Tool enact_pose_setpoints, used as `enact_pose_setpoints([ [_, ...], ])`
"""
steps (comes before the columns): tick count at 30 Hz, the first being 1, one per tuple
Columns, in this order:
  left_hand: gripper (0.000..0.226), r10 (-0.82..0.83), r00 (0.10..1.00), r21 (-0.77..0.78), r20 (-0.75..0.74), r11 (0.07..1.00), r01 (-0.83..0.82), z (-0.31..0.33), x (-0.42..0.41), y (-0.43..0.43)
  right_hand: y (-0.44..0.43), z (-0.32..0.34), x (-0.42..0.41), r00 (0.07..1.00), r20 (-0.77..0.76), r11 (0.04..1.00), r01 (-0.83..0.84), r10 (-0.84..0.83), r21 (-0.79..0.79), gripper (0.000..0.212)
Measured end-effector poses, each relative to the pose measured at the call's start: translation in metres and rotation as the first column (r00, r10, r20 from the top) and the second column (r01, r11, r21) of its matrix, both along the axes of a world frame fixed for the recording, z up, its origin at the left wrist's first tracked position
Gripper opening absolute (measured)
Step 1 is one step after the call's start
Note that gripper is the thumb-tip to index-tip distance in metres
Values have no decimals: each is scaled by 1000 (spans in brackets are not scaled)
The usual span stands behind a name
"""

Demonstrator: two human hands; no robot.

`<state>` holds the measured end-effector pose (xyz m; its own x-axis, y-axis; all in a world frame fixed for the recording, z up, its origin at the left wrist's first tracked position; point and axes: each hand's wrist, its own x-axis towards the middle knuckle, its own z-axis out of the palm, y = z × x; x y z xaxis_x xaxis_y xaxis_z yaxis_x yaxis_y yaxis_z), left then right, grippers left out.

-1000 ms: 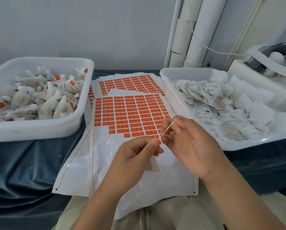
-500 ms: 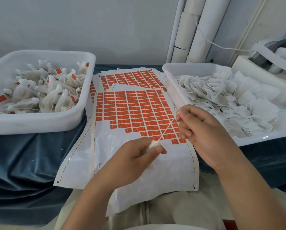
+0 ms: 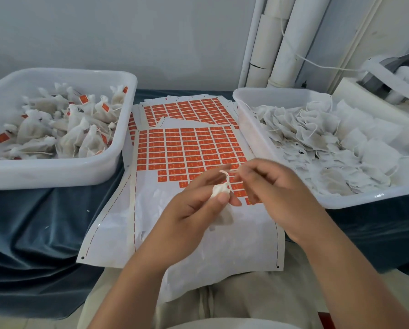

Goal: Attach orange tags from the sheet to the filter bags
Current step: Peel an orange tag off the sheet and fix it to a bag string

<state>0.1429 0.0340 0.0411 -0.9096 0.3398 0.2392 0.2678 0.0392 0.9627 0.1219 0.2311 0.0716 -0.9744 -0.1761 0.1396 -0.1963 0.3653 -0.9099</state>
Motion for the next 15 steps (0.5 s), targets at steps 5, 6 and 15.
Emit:
enact_pose_setpoints([
  [5, 31, 66, 997, 132, 45, 989, -71, 7, 5, 4, -8, 2, 9, 967, 14, 949, -254, 256, 188, 25],
  [6, 31, 89, 994, 132, 56, 987, -96, 8, 6, 3, -8, 4, 11, 964, 23, 943, -263, 264, 204, 28],
  [15, 36, 286, 957, -120, -46, 949, -290, -2, 2, 6, -8, 16, 19, 969, -227, 826, 46, 101, 561, 22],
])
